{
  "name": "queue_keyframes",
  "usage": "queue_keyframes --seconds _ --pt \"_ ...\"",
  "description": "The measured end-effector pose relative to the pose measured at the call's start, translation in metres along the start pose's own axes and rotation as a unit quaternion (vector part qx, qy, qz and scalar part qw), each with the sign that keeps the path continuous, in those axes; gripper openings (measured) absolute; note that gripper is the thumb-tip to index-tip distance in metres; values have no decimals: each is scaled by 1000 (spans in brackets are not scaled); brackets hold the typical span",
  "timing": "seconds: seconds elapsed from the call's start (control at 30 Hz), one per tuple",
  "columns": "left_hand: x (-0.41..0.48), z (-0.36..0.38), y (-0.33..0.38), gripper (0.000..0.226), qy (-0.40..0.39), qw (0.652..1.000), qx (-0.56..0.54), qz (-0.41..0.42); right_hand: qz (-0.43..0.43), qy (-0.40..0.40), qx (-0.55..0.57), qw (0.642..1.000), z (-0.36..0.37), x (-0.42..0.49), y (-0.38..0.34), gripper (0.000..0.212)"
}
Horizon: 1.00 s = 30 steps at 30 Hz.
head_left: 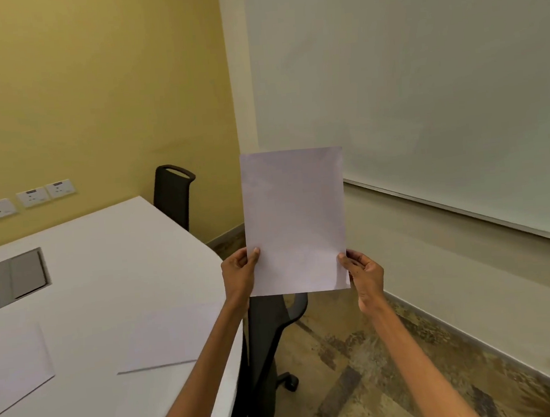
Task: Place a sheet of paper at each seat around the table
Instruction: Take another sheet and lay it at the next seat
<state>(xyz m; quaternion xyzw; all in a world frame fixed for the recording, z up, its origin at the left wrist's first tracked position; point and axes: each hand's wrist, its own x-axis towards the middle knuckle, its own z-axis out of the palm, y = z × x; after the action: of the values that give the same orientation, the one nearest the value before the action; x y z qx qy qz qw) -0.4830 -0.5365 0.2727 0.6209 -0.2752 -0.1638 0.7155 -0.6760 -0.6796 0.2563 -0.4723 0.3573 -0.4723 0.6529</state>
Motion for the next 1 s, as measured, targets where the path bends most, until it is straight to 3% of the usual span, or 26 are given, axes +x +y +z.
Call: queue_keyframes --seconds 0.37,0.6,0.73,0.87,1.0 --pt "148 94 -47 26 0 1000 9 -11 0 -20 -38 999 22 190 2 20" --pt "230 132 -68 18 27 999 22 -19 13 -39 -30 999 43 295 13 14" --pt "274 150 -87 16 63 998 26 -16 34 -72 -23 997 65 364 28 24" --pt "322 171 -104 4 120 993 23 1 50 -126 -21 991 90 436 36 14" --pt "362 193 -117 7 182 983 20 7 58 -170 -18 984 115 500 35 10"
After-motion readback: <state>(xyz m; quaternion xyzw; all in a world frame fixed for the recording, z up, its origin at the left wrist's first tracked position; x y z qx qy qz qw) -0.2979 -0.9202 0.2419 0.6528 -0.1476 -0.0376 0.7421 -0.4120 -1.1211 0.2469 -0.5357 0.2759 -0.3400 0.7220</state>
